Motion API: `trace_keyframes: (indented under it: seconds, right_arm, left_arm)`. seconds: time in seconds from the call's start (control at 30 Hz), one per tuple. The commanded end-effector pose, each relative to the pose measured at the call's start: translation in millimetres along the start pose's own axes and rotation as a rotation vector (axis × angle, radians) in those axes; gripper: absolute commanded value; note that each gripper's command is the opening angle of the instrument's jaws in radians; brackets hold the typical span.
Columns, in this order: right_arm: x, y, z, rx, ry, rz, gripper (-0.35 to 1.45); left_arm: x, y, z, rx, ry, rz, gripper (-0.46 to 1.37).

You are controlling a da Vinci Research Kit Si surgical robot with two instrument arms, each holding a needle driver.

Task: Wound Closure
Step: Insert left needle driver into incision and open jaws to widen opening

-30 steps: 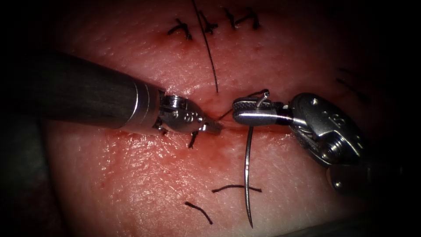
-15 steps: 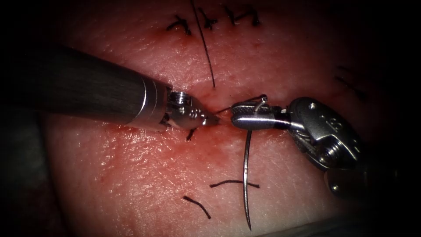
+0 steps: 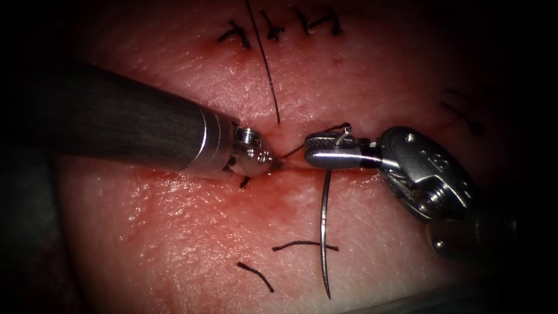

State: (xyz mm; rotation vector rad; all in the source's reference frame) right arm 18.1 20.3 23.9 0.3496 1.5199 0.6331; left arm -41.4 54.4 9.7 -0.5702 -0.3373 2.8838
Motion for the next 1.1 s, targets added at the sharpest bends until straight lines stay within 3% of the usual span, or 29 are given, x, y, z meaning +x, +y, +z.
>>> trace_keyframes:
  seconds: [0.03,0.17,0.37,1.1]
  right_arm:
    - [-0.1,0.2,0.0,-0.007,0.000,-0.008,-0.35]
    - [-0.1,0.6,0.2,-0.006,-0.001,-0.037,-0.35]
    - [-0.1,0.6,0.2,-0.005,-0.001,-0.049,-0.35]
    - [-0.1,0.4,0.3,-0.005,-0.001,-0.066,-0.35]
  left_arm:
    - [-0.1,0.1,-0.1,-0.024,0.043,-0.020,0.18]
    - [-0.1,0.3,-0.5,-0.059,0.113,-0.066,0.52]
    - [0.0,0.7,-0.5,-0.075,0.125,-0.086,0.86]
    - [-0.1,0.9,-0.6,-0.095,0.116,-0.083,0.92]
